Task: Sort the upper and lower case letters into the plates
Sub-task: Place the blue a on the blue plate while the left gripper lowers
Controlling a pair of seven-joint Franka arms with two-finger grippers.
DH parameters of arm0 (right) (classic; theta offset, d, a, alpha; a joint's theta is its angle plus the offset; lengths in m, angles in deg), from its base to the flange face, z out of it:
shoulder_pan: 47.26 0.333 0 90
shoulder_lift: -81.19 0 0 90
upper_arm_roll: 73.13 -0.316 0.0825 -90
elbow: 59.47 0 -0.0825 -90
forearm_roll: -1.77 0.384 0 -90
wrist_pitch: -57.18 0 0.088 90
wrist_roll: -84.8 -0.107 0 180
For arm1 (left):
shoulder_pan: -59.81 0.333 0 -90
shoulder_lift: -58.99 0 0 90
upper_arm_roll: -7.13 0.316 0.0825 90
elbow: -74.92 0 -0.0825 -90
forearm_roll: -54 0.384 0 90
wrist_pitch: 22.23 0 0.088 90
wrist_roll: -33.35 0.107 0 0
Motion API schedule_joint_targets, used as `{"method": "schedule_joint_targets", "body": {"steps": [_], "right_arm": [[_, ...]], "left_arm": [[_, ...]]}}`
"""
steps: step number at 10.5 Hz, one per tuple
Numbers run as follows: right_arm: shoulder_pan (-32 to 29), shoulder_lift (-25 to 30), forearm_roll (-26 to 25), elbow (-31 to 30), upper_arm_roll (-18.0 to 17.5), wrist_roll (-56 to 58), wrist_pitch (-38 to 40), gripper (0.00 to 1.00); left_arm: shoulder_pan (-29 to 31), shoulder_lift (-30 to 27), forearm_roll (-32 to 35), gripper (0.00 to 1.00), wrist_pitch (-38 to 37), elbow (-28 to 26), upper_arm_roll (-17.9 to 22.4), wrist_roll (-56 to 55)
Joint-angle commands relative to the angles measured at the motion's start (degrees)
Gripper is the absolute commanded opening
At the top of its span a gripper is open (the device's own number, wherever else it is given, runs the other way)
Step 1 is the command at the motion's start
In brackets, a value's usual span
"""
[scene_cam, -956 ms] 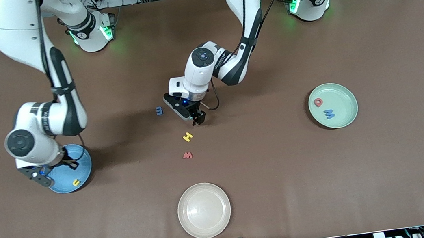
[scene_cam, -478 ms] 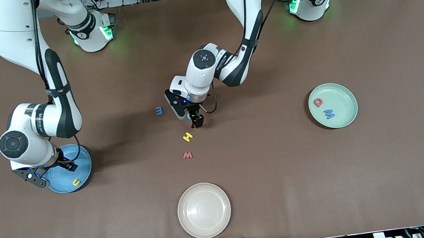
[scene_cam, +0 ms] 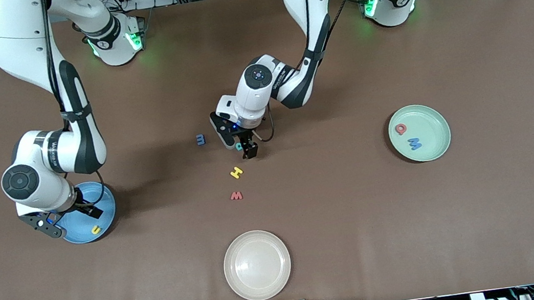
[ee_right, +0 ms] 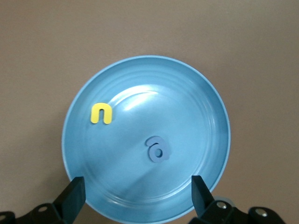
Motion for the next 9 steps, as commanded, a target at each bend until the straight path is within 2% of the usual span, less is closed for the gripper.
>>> {"method": "schedule_joint_targets", "body": {"steps": [1, 3, 4, 6, 7, 9], "right_arm": [[-0.36, -0.25, 0.30, 1.03, -0.73, -0.09, 0.78, 1.00], [-0.28, -0.25, 0.30, 1.12, -0.73, -0.17, 0.78, 1.00], [-0.28, -0.43, 0.30, 1.29, -0.73, -0.17, 0.78, 1.00], [-0.63, -0.60, 0.38, 2.43, -0.82, -0.09, 0.87, 1.00], [-0.72, -0.69, 0.47, 2.79, -0.82, -0.09, 0.87, 1.00], [-1.07, -0.95, 0.56, 4.36, -0.82, -0.09, 1.92, 1.00]], "left_arm": [[0.04, 0.31, -1.51, 0.75, 1.41, -0.82, -0.21, 1.58], [0.04, 0.31, -1.60, 0.60, 1.41, -0.91, -0.30, 1.94], [0.04, 0.40, -1.68, 0.59, 1.41, -0.91, -0.30, 1.85], [0.04, 0.31, -1.77, 0.43, 1.41, -0.91, -0.74, 1.24], [0.04, 0.31, -2.12, 0.28, 1.41, -0.91, -1.00, 0.97], [0.04, 0.31, -3.44, 0.14, 1.41, -1.17, -1.01, 0.97]]}}
